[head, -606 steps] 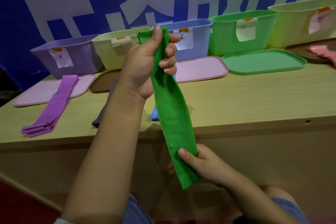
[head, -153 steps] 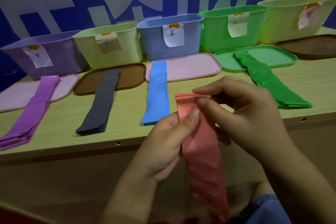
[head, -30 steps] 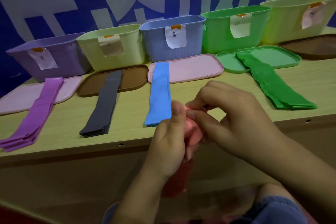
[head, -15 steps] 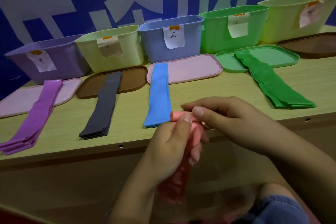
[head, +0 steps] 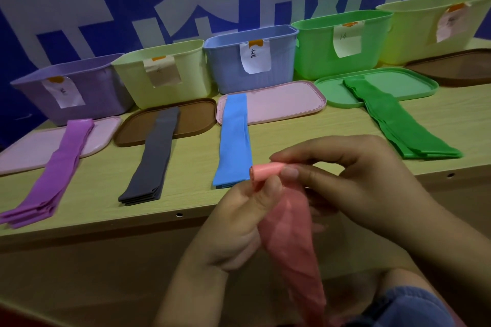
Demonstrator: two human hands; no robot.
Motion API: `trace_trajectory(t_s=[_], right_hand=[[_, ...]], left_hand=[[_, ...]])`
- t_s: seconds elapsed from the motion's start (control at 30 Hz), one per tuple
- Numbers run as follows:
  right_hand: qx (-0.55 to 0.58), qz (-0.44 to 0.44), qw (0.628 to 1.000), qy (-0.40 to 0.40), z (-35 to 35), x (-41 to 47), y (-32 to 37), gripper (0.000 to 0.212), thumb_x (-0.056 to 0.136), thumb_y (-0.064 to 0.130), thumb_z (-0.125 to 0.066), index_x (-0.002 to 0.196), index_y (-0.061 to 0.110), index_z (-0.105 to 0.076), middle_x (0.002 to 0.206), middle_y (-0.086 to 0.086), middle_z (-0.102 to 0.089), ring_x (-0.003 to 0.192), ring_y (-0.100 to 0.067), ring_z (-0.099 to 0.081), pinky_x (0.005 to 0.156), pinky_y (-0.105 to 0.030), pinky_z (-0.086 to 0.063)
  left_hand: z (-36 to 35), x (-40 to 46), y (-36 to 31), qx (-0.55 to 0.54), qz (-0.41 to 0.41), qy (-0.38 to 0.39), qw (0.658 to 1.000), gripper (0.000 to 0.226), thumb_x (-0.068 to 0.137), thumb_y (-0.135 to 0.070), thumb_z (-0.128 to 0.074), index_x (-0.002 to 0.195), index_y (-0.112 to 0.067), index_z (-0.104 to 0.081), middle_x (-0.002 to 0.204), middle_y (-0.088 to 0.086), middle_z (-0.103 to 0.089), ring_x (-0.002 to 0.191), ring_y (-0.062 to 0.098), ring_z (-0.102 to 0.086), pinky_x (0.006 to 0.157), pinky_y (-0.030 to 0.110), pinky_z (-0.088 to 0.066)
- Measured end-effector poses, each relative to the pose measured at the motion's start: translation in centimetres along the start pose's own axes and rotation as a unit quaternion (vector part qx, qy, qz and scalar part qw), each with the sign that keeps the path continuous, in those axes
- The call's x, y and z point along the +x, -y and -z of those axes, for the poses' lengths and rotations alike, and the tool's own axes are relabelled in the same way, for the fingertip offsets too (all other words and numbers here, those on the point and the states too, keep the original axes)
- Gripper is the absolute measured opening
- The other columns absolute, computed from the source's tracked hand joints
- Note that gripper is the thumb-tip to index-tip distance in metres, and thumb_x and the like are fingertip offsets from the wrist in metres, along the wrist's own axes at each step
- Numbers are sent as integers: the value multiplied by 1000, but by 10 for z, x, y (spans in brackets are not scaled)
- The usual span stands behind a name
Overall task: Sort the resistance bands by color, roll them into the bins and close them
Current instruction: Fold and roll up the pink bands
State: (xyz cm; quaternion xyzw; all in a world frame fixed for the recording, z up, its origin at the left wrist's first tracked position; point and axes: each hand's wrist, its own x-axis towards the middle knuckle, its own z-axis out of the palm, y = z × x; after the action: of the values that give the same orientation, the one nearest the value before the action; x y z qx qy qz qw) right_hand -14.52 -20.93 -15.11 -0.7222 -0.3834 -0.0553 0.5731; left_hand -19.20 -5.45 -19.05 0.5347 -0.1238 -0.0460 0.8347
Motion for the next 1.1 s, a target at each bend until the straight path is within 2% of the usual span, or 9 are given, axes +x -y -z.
trace_trajectory(t_s=[0.07,0.17,0.3,0.47,0.57,0.7,0.8,0.9,1.1], right_hand=[[-14,27,999,-20,1,0,4,19,72,34,-74,90,31,-73,74,20,-69,65,3,-65,50,-11,-47],[-80,87,992,-35,1,4,8,17,77,35,-65,93,31,-68,82,27,-65,78,8,-64,69,-8,-48],[-66,70,995,-23,3,8,7,10,78,31,-70,88,33,-67,76,25,-65,73,2,-63,60,-8,-46],[-52,48,997,9,11,11,13,12,77,28,-67,88,30,-70,82,20,-68,76,-2,-64,59,-13,-49],[-36,36,998,46,7,10,13,15,77,25,-67,91,25,-72,81,16,-70,74,-5,-66,61,-21,-53],[-9,31,999,26,8,9,9,11,79,21,-70,88,26,-72,77,13,-69,60,-4,-64,53,-21,-52],[-96,82,992,-28,7,7,5,11,79,29,-69,89,32,-69,74,23,-66,72,5,-61,63,-11,-46],[-162,115,978,-57,5,7,1,20,81,34,-60,93,23,-71,81,33,-56,76,16,-52,64,-5,-41],[-203,135,967,-77,-1,6,-4,15,83,24,-66,91,15,-73,79,14,-65,76,9,-54,70,-2,-35]], left_hand=[[0,0,-3,-24,22,35,999,35,77,-39,-71,104,-17,-73,103,9,-72,97,23,-69,79,39,-57],[-1,1,1,0,38,19,999,41,69,-45,-78,101,-19,-74,100,10,-73,93,25,-70,79,42,-57],[6,3,-2,92,23,-11,995,51,60,-59,-79,101,-29,-74,101,0,-73,97,17,-67,84,30,-54],[16,5,-23,213,-34,-5,976,52,54,-68,-77,97,-39,-72,86,-12,-69,81,5,-64,68,20,-50],[5,8,-22,212,-59,8,976,40,57,-59,-79,92,-40,-73,86,-15,-71,83,1,-66,69,18,-51],[-4,9,-12,162,-25,-16,986,12,78,-12,-71,85,-21,-77,77,4,-74,73,17,-72,68,25,-55],[-8,7,-9,130,23,17,991,14,78,-21,-67,74,-10,-75,67,10,-71,60,21,-69,61,28,-55],[-13,7,-6,153,4,4,988,27,89,-27,-63,64,-17,-68,57,1,-62,53,13,-58,58,26,-50],[-16,4,0,258,-91,-69,959,31,88,-32,-57,57,-25,-58,45,-8,-49,41,3,-44,45,14,-37]])
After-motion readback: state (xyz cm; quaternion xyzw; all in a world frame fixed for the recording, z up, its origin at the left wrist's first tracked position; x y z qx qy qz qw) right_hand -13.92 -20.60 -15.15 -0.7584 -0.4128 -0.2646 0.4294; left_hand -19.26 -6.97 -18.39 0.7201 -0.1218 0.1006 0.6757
